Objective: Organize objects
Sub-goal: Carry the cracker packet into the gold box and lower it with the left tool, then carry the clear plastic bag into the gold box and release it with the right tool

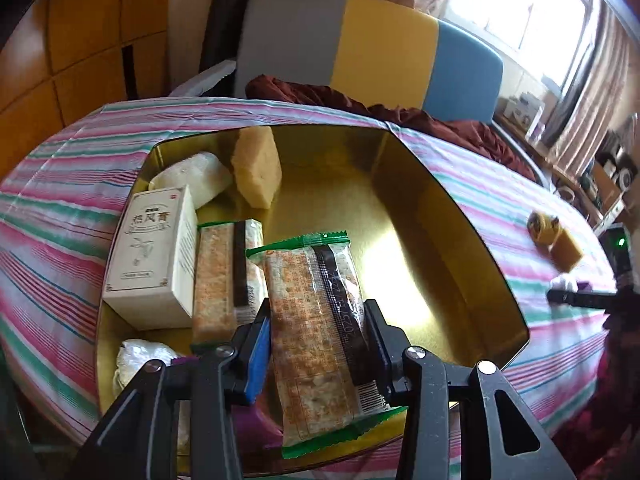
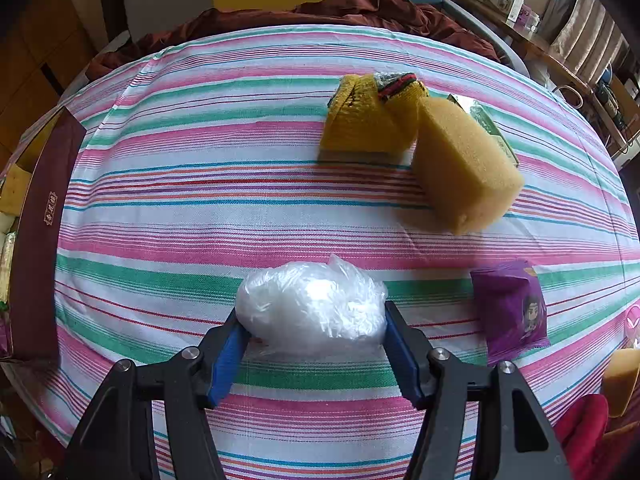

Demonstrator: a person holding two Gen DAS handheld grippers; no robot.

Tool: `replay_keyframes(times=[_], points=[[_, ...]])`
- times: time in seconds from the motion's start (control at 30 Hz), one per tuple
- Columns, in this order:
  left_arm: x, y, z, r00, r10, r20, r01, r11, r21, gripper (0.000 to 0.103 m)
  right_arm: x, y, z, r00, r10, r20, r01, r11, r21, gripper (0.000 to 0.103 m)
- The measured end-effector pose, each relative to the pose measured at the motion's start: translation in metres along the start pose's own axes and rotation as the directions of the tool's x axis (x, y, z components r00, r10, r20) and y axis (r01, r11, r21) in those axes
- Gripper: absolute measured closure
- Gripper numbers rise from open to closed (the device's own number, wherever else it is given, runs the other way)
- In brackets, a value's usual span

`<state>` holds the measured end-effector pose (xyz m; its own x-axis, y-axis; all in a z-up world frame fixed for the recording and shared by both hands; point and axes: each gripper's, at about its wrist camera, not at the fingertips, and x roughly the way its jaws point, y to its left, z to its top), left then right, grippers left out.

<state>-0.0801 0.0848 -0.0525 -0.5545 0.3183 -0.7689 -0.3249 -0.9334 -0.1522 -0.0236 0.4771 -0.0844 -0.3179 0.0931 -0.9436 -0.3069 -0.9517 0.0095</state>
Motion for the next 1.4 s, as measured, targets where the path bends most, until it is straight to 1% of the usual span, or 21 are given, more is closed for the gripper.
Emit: replay_keyframes(times=[0.1,0.23,0.33,0.47,0.53,0.7,0.73,0.8,0.97,1.1,1.2,1.27,1.37,1.4], points=[[0.005,-0.001,-0.003,1.0,0.0,-0.012,-0.001,1.0,-0.016,0.059,0.0,0.0,0.0,1.0,0.0,0.0,0.0,1.0,0.0,0.038],[0.004,0.0,-0.006,0.998,0.063,0.001,-0.063,0.998,0.003,0.055,0.003,-0.002,0.002,1.0,0.0,0.0,0.0,1.0,-0.002,0.038],[0.003,0.005,-0.009,0.997,0.072,0.001,-0.072,0.997,-0.009,0.055,0.003,-0.002,0.002,1.0,0.0,0.0,0.0,1.0,-0.001,0.038],[-0.002,0.002,-0.014,0.994,0.105,0.021,-0.105,0.994,0.009,0.055,0.002,-0.002,0.002,1.0,0.0,0.0,0.0,1.0,-0.003,0.038],[-0.005,0.0,-0.015,0.992,0.118,0.034,-0.119,0.993,0.014,0.052,0.003,-0.003,0.002,1.0,0.001,0.0,-0.001,1.0,-0.002,0.038],[-0.015,-0.003,-0.016,0.989,0.139,0.056,-0.14,0.99,0.016,0.05,0.003,-0.003,0.002,1.0,0.001,0.0,-0.001,1.0,-0.002,0.038],[-0.018,-0.003,-0.016,0.988,0.142,0.061,-0.144,0.989,0.017,0.047,0.003,-0.003,0.002,1.0,0.001,0.0,-0.001,1.0,-0.002,0.038],[-0.022,-0.004,-0.016,0.987,0.145,0.072,-0.146,0.989,0.014,0.043,0.003,-0.003,0.003,1.0,0.001,0.0,-0.001,1.0,-0.004,0.038],[-0.03,-0.006,-0.017,0.986,0.146,0.08,-0.148,0.989,0.013,0.042,0.002,-0.003,0.003,1.0,0.0,0.001,0.0,1.0,-0.005,0.038],[-0.036,-0.009,-0.018,0.986,0.138,0.092,-0.14,0.99,0.011,0.035,0.001,-0.003,0.003,1.0,-0.003,0.003,0.003,1.0,-0.004,0.038],[-0.041,-0.01,-0.017,0.985,0.134,0.104,-0.136,0.991,0.01,0.035,-0.001,-0.002,0.003,1.0,-0.009,0.01,0.009,1.0,-0.011,0.039],[-0.045,-0.01,-0.017,0.985,0.13,0.111,-0.132,0.991,0.008,0.035,-0.004,0.001,0.002,1.0,0.005,0.018,-0.005,1.0,-0.016,0.04],[-0.05,-0.009,-0.017,0.985,0.124,0.119,-0.126,0.992,0.005,0.034,-0.012,0.008,0.0,0.997,0.055,0.047,-0.053,0.998,-0.036,0.04],[-0.051,-0.008,-0.017,0.985,0.122,0.119,-0.124,0.992,0.006,0.03,-0.016,0.012,-0.001,0.995,0.075,0.059,-0.072,0.997,-0.04,0.04]])
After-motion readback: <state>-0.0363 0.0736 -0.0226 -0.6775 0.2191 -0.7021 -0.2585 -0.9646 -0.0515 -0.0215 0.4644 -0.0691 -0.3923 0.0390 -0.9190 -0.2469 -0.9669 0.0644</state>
